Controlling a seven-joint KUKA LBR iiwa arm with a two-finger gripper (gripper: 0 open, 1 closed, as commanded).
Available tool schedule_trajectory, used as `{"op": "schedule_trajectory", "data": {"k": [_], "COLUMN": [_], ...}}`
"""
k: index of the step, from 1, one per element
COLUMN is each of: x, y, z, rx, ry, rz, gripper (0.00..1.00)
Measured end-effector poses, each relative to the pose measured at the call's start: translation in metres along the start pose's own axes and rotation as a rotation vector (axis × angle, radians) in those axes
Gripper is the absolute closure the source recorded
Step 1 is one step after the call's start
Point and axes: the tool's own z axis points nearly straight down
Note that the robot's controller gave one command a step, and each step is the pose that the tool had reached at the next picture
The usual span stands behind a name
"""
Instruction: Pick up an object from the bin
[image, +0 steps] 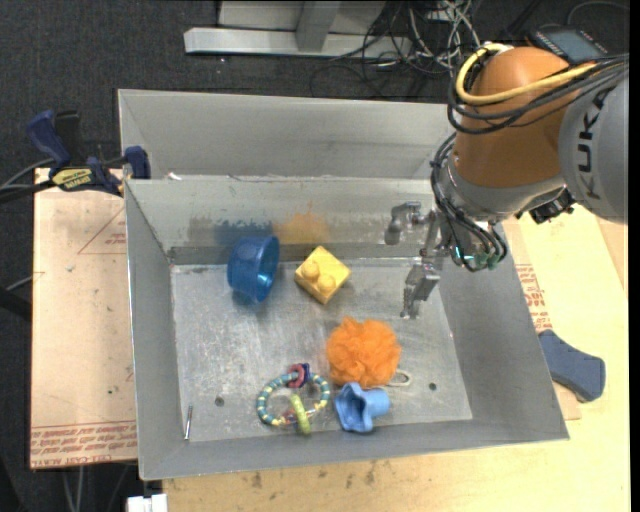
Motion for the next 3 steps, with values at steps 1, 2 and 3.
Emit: {"op": "schedule_trajectory", "data": {"k": [1,2,3], "x": [-0.001,0.012,0.058], "y": [0.000,-0.008,0.005], "z": [-0.005,0.036,0.084], "rx": [0.000,0.000,0.001], "ry": [-0.008,-0.016,-0.007], "rz": [0.000,0.005,0.001], "gripper": [0.00,0.00,0.00]}}
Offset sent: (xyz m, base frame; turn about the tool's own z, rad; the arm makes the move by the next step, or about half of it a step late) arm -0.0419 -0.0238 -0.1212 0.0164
